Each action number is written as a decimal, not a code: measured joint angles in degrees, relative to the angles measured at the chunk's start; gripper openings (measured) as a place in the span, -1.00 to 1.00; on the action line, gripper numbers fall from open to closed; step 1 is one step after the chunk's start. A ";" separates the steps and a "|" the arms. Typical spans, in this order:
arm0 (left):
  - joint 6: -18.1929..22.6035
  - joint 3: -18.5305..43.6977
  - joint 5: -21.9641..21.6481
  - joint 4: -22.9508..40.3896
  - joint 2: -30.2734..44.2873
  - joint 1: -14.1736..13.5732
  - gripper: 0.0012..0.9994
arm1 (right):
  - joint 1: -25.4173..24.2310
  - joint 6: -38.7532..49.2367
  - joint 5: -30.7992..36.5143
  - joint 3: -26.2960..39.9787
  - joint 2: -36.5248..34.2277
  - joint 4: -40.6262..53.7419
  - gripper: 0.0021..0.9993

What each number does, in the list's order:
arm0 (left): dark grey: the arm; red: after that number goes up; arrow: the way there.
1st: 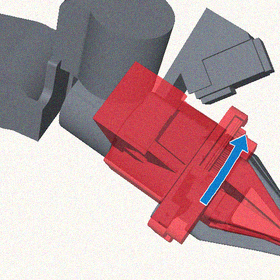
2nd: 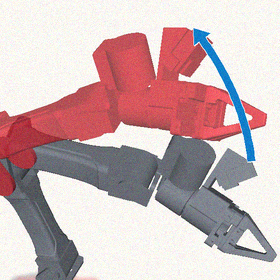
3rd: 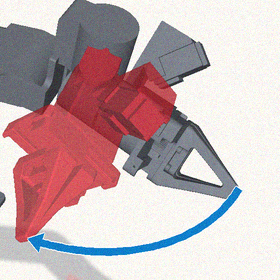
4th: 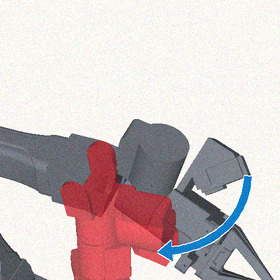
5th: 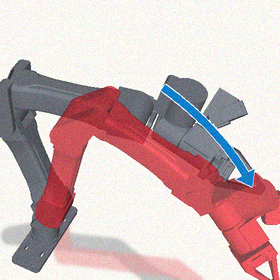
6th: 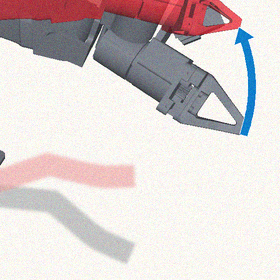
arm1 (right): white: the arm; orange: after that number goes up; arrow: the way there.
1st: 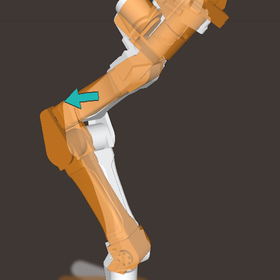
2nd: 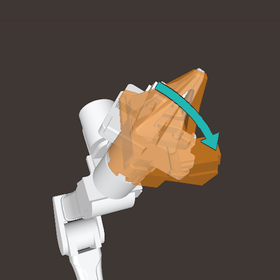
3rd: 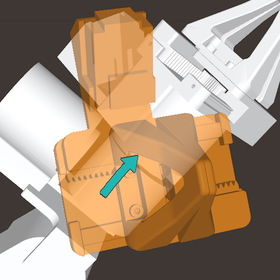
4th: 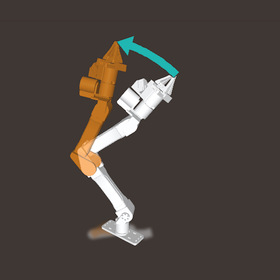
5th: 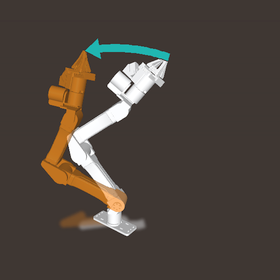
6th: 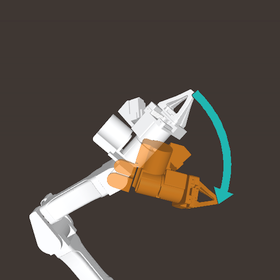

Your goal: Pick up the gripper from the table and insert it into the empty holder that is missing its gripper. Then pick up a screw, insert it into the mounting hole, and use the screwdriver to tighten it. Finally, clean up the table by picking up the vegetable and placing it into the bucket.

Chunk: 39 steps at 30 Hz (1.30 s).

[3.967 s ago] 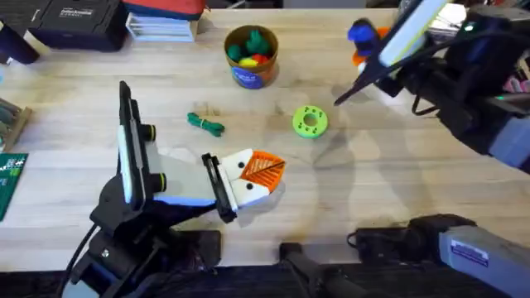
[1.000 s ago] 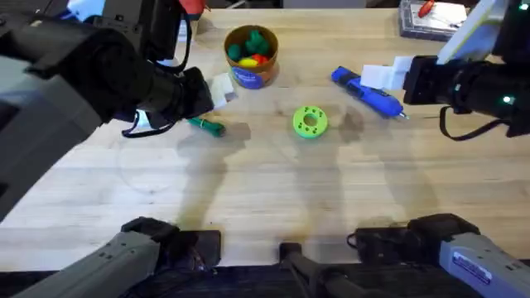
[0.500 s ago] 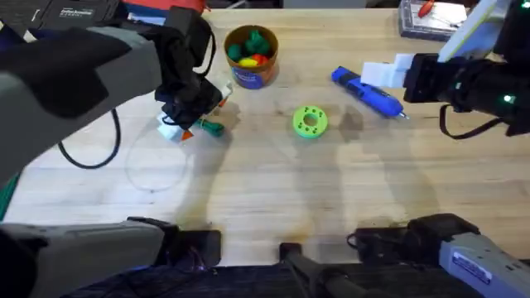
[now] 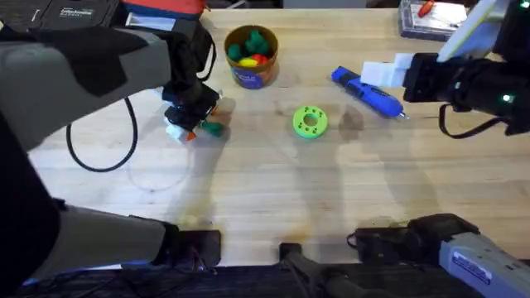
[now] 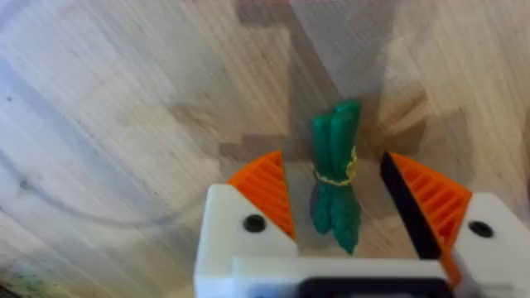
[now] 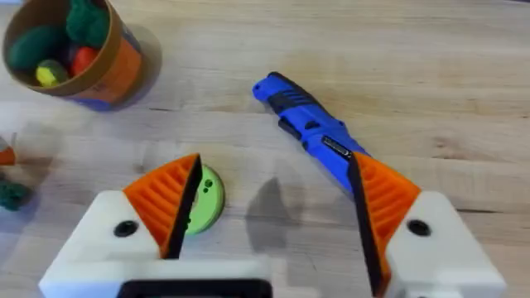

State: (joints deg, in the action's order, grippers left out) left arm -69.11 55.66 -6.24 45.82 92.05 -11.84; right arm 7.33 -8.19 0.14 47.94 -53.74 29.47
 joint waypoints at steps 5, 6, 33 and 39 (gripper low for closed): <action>-0.32 0.02 0.49 -1.13 0.44 0.00 -0.96 | 0.00 0.00 0.00 0.00 -0.02 -0.08 0.99; -0.36 0.02 0.63 -0.75 0.36 0.00 -0.97 | 0.00 0.00 0.00 0.00 -0.02 -0.11 0.99; 10.70 18.69 11.28 -15.28 -4.83 -1.95 -0.96 | 0.00 0.00 0.00 0.00 -0.02 -0.11 0.99; 11.09 18.69 13.16 -22.62 1.46 -5.45 -0.96 | 0.00 -0.02 0.00 0.00 -0.02 -0.13 0.99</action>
State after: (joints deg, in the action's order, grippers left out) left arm -58.02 74.35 6.91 23.20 93.51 -17.29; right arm 7.33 -8.20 0.14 47.94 -53.76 29.34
